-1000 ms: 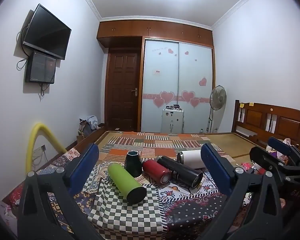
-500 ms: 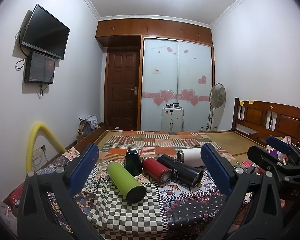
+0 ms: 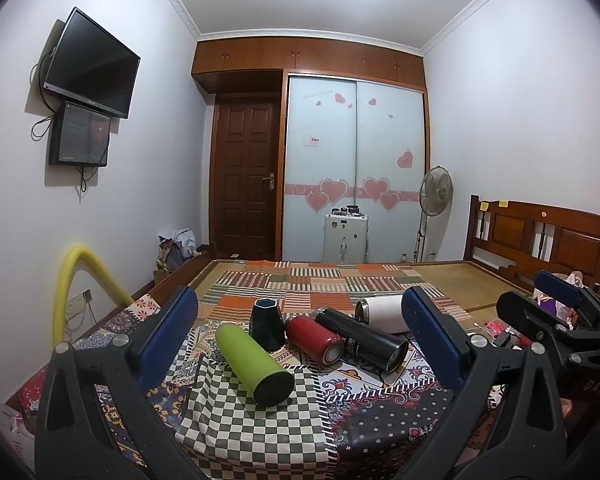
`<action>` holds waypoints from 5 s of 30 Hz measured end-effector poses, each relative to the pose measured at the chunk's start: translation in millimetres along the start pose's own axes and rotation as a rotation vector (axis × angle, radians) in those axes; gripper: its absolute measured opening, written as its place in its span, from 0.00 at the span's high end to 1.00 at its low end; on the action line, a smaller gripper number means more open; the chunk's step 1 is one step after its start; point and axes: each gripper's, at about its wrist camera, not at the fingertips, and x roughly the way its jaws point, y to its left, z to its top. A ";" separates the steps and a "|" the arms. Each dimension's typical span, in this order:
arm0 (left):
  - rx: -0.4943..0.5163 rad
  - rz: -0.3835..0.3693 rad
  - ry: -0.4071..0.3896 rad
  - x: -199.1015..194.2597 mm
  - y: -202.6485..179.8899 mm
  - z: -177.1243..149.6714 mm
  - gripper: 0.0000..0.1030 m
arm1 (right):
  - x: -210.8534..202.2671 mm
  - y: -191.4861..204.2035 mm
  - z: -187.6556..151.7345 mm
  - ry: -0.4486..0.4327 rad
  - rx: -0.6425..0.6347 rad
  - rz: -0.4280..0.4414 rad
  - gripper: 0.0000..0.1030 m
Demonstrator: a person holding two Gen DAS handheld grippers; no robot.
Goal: Flip cup upright
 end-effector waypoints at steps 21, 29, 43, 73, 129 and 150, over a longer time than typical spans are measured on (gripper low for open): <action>0.006 0.001 -0.013 -4.6 -1.0 0.9 0.00 | 0.3 3.3 1.0 0.001 -0.004 0.002 0.00; 0.007 0.002 -0.018 -7.6 -1.9 2.5 0.00 | -0.1 3.0 1.4 0.000 -0.004 0.003 0.00; 0.010 0.007 -0.002 -6.5 -0.8 0.4 0.00 | 1.5 3.4 0.0 0.011 -0.003 0.005 0.00; -0.275 0.059 0.841 269.0 107.5 -84.9 0.13 | 79.5 -33.5 -40.5 0.190 -0.006 -0.072 0.00; -0.437 -0.049 1.198 353.6 141.0 -124.0 0.31 | 242.2 87.4 -97.9 0.750 0.017 0.464 0.27; -0.469 -0.041 1.158 306.4 101.2 -113.2 0.31 | 185.7 66.6 -95.6 0.668 -0.021 0.469 0.35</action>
